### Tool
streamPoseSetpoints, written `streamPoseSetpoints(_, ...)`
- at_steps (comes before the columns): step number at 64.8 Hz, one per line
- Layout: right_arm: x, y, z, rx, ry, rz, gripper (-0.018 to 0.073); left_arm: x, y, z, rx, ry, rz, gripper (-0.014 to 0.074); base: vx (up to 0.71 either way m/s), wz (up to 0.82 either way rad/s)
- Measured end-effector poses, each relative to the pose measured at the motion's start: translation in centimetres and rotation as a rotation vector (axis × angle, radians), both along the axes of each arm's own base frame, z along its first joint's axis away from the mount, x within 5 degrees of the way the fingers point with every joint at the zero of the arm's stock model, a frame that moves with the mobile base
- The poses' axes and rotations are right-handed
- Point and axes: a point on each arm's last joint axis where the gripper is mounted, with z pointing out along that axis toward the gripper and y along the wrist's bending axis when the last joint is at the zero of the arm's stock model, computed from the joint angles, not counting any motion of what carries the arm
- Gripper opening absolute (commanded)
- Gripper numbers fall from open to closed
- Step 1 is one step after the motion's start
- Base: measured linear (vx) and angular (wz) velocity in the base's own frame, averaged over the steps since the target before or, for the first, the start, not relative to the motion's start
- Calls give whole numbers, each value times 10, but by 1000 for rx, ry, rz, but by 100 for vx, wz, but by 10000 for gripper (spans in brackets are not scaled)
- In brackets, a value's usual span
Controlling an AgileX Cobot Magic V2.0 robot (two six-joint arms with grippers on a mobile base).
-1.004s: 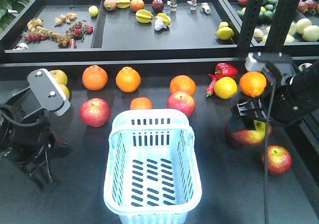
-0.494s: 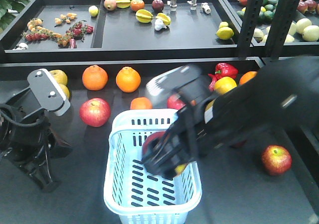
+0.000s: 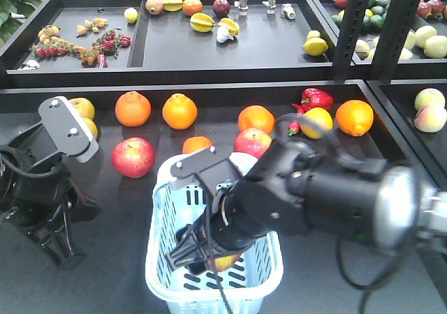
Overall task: Pick three apples into basket with both arms
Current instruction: 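Carry the apple over the basket and open the right gripper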
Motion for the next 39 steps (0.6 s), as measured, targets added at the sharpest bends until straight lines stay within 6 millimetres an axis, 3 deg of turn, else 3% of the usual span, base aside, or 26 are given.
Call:
streamPoseSetpoints(12, 4, 4, -14, -25, 20, -1, 293, 0, 0, 0, 0, 0, 0, -6, 0, 0)
streamPoseSetpoints(25, 5, 5, -17, -24, 22, -8, 535, 0, 0, 0, 0, 0, -1, -6, 0, 0)
streamPoseSetpoints(32, 5, 5, -17, -25, 21, -7, 616, 0, 0, 0, 0, 0, -1, -6, 0, 0)
streamPoseSetpoints(39, 5, 5, -17, -26, 20, -7, 639, 0, 0, 0, 0, 0, -1, -6, 0, 0)
